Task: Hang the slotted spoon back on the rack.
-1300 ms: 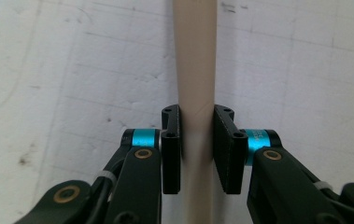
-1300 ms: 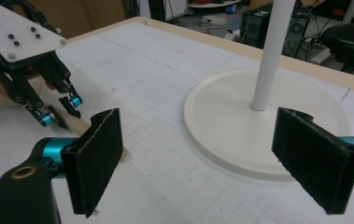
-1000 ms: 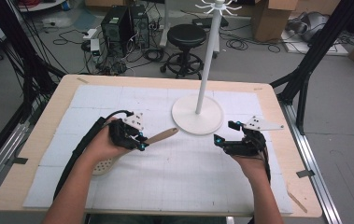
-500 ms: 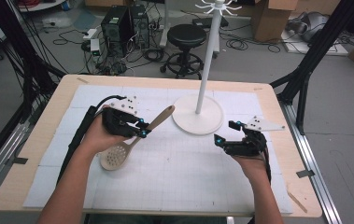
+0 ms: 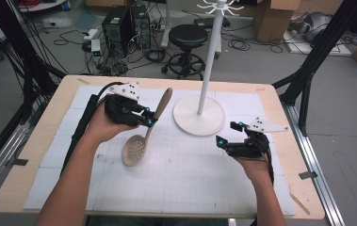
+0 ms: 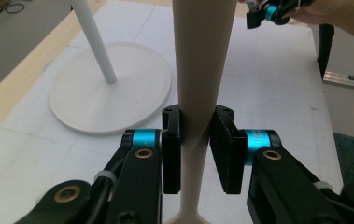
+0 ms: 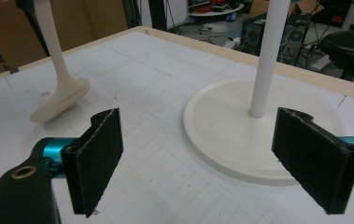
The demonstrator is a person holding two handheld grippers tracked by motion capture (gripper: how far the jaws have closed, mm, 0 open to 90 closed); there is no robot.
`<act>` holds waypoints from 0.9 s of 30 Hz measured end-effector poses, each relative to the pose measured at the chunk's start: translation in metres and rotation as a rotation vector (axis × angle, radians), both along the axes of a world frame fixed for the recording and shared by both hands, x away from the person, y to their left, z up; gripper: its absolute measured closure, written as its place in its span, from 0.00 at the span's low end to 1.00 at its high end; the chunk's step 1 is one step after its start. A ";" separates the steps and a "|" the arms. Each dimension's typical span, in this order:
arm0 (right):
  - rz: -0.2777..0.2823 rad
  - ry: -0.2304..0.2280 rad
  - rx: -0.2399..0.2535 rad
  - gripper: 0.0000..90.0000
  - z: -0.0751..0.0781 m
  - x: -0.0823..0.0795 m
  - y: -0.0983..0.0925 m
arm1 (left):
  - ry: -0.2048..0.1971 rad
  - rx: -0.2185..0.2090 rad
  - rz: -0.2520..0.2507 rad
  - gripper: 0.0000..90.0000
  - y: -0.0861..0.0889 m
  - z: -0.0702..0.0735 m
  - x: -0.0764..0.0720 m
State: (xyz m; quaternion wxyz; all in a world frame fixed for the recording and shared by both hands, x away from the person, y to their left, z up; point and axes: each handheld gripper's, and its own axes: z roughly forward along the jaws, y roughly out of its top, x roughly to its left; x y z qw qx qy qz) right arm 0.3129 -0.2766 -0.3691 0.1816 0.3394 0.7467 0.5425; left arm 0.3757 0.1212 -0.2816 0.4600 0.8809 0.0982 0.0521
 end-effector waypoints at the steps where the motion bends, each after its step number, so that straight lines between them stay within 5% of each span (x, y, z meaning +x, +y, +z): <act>1: 0.000 0.001 0.001 0.17 0.000 0.000 0.000 | 0.000 -0.004 -0.004 0.83 -0.001 0.003 0.001; 15: 0.000 0.003 0.007 0.17 -0.001 0.001 -0.001 | -0.007 -0.046 -0.007 0.83 -0.016 0.039 0.027; 27: 0.003 0.004 0.012 0.17 -0.002 -0.001 -0.002 | -0.023 -0.103 0.045 0.83 -0.032 0.070 0.048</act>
